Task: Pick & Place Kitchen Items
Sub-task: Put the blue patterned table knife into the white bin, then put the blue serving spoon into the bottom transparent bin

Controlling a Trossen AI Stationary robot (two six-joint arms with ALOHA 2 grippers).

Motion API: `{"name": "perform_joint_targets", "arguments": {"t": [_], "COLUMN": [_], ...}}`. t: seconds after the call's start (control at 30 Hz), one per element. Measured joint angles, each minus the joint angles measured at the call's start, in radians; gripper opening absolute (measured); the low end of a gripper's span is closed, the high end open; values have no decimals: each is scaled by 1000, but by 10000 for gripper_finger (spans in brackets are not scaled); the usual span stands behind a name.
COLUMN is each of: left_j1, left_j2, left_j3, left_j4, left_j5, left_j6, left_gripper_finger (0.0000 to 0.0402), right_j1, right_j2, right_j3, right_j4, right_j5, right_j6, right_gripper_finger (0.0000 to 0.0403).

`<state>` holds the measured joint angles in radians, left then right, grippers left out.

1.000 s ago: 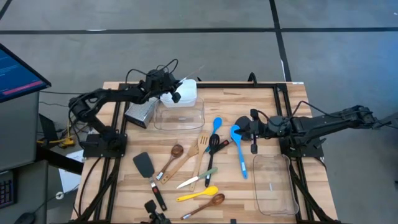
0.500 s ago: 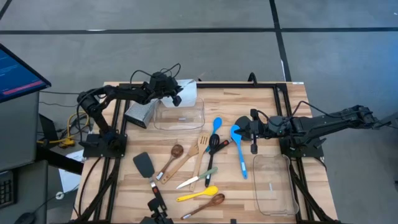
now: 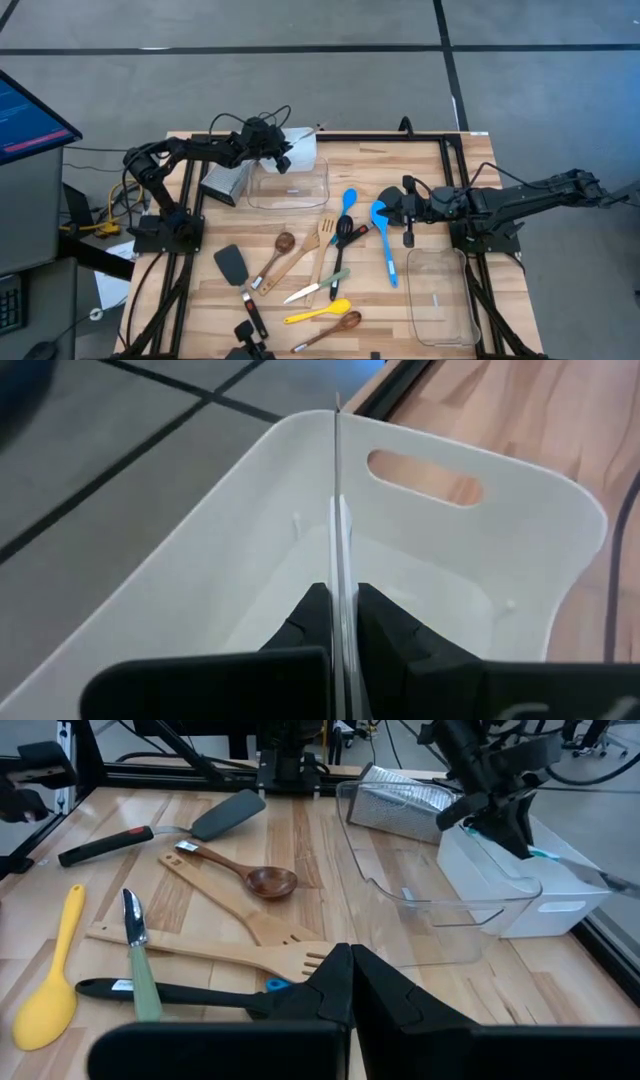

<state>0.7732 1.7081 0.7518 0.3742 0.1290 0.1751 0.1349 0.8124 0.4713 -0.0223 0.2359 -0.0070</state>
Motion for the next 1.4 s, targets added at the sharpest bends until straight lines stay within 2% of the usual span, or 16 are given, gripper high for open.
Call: {"name": "perform_joint_targets", "arguments": {"t": [0.23,0.43,0.97,1.1,1.27,1.4], "left_j1": [15,20,19,19,2,-40], "left_j2": [0,0,-8,-73,-232,-376], "left_j3": [-50,-65,-66,-66,-66,-66], "left_j4": [-4,5,104,125,130,129], "left_j5": [-37,-52,-54,-54,-53,9], "left_j6": [0,-27,-52,-51,-52,-95], "left_gripper_finger": [7,23,111,115,104,92], "right_j1": [0,0,0,0,0,0], "right_j2": [0,0,0,0,0,0], "right_j3": [0,0,0,0,0,0], "right_j4": [0,0,0,0,0,0], "right_j5": [0,0,0,0,0,0], "right_j6": [0,0,0,0,0,0], "right_gripper_finger": [0,0,0,0,0,0]}}
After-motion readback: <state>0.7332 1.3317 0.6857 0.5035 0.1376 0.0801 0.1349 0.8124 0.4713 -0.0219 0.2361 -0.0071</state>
